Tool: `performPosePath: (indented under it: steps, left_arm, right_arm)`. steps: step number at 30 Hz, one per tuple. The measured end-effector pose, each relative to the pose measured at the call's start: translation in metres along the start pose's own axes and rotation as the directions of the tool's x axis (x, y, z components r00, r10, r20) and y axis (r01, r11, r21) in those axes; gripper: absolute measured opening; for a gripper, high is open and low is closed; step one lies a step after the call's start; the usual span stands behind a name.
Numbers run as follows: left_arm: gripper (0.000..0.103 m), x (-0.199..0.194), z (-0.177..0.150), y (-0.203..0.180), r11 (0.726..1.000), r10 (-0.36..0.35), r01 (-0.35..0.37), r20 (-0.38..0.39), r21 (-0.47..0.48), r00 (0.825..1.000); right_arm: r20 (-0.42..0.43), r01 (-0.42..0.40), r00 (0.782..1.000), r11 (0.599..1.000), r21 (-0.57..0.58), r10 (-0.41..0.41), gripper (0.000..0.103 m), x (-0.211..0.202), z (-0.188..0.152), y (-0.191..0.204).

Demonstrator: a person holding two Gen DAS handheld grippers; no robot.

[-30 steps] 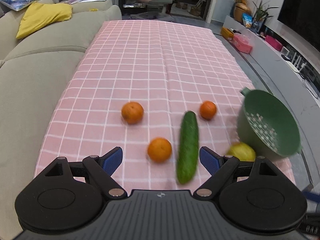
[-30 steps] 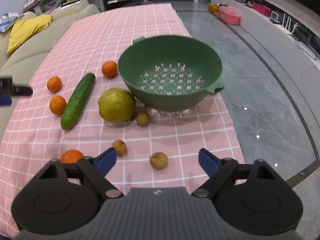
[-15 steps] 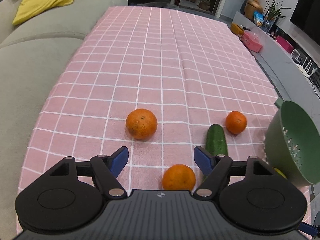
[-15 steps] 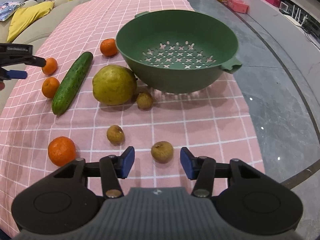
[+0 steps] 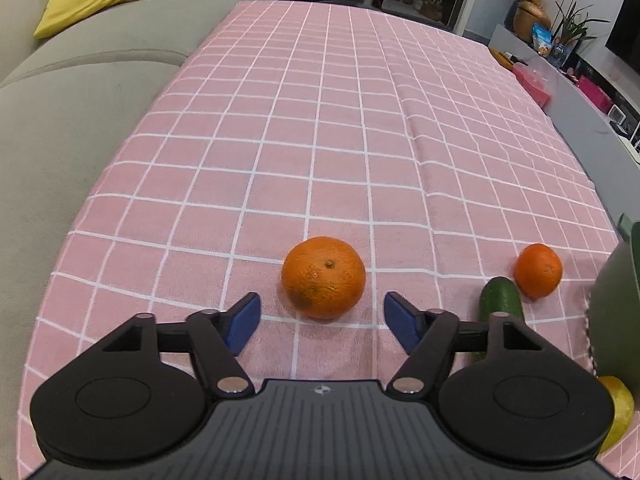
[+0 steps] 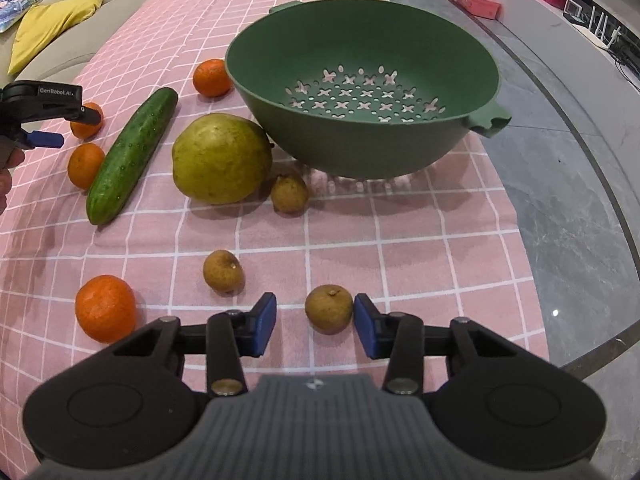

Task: Organize fruits
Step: 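Grasp an orange with the left tool while the right tool grasps a small brown fruit, then carry both fruits over the green colander and open both tools to drop them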

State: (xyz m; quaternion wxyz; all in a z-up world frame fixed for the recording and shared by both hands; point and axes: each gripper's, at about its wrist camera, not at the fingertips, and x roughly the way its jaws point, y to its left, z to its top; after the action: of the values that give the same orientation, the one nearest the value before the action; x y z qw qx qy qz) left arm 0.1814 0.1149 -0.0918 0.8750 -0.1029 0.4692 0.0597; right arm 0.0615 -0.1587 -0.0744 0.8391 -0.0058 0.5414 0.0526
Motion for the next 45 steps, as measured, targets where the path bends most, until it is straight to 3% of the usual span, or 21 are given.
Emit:
performPosePath:
  steps: [5,7,18,25,31,36,40,45]
  left_arm:
    - [0.065,0.009,0.001,-0.003,0.999,0.006,-0.007,0.016,0.034,1.000]
    - [0.055,0.009,0.001,-0.003,0.999,0.003,-0.004,0.024,0.046,1.000]
    - [0.053,0.000,0.002,-0.003,0.999,-0.032,0.031,0.021,0.045,0.999]
    - [0.052,-0.045,0.008,-0.018,0.993,-0.083,0.074,0.097,0.092,0.992]
    - [0.052,-0.085,0.008,-0.045,0.980,-0.161,0.139,0.152,0.146,0.975]
    - [0.052,-0.103,0.003,-0.079,0.948,-0.239,0.193,0.163,0.254,0.957]
    - [0.052,-0.104,-0.007,-0.110,0.912,-0.272,0.215,0.123,0.349,0.954]
    - [0.052,-0.105,-0.017,-0.161,0.834,-0.304,0.224,0.082,0.504,0.949]
  right_arm:
    - [-0.013,-0.005,1.000,1.000,-0.006,0.005,0.022,0.006,0.003,0.003]
    - [-0.017,-0.006,1.000,1.000,-0.005,0.006,0.022,0.006,0.004,0.003]
    - [-0.008,-0.009,1.000,1.000,-0.002,0.008,0.022,0.002,0.007,0.002]
    - [0.027,-0.027,0.999,0.999,0.021,0.027,0.022,-0.019,0.016,-0.006]
    - [0.081,-0.040,0.996,0.999,0.035,0.037,0.022,-0.050,0.029,-0.019]
    - [0.148,-0.043,0.988,0.998,0.051,0.035,0.022,-0.077,0.049,-0.034]
    - [0.166,-0.066,0.984,0.996,0.059,0.056,0.022,-0.085,0.076,-0.047]
    - [0.196,-0.113,0.976,0.991,0.064,0.099,0.022,-0.087,0.120,-0.061]
